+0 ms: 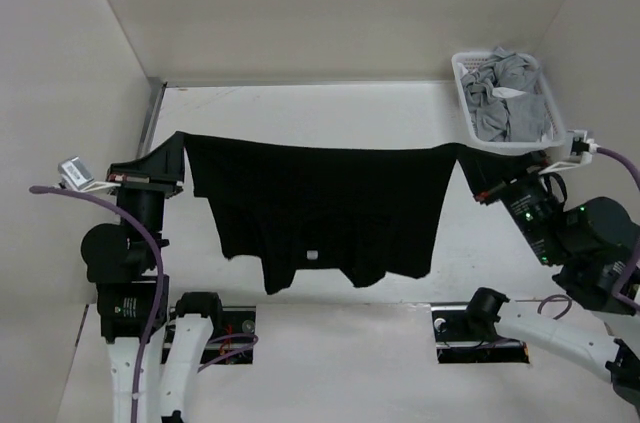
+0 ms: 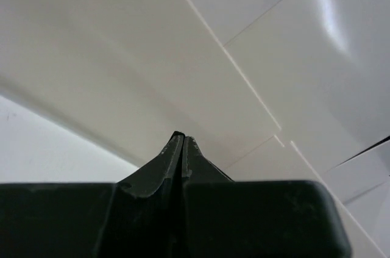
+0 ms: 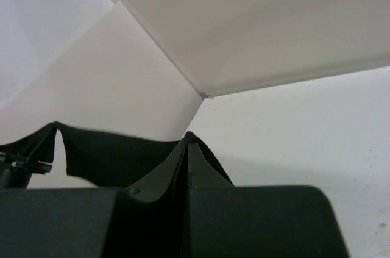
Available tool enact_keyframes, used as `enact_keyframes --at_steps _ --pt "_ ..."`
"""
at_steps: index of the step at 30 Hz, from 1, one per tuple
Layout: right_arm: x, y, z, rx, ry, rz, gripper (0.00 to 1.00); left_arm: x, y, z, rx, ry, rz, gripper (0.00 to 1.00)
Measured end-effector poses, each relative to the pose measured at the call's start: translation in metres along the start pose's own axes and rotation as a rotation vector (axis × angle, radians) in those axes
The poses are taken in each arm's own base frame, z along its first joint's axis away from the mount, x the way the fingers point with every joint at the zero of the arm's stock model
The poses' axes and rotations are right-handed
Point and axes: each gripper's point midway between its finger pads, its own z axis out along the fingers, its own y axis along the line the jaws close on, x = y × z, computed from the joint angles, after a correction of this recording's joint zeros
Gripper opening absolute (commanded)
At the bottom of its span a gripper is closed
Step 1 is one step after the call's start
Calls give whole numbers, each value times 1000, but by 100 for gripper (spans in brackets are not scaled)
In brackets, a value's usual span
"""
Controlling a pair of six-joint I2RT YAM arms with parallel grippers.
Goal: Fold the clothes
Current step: Fold the tank top
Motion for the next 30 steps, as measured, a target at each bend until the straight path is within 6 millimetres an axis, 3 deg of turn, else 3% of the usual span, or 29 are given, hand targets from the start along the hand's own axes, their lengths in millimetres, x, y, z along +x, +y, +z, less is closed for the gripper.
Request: enact_keyframes --at_steps 3,6,9,14,18,20,23,27,30 --pt "11 -6 14 43 22 -48 5 16 26 4 -72 43 3 0" --pt "54 -37 46 135 106 -120 5 46 71 13 -186 112 9 0" --pt "110 -96 83 260 241 -148 6 85 135 26 -342 203 14 0" --pt "199 -207 139 457 481 -65 5 158 260 50 -643 361 27 0" --pt "237 -263 185 527 591 23 5 204 335 65 -812 462 33 0" --pt "235 -278 215 521 584 53 4 214 350 83 -832 473 32 0" --pt "216 -291 245 501 540 75 5 210 346 119 -779 436 28 0" --pt "199 -295 242 490 497 86 4 192 320 139 -681 371 24 0" --pt "204 -290 214 491 493 110 4 182 303 128 -628 338 16 0"
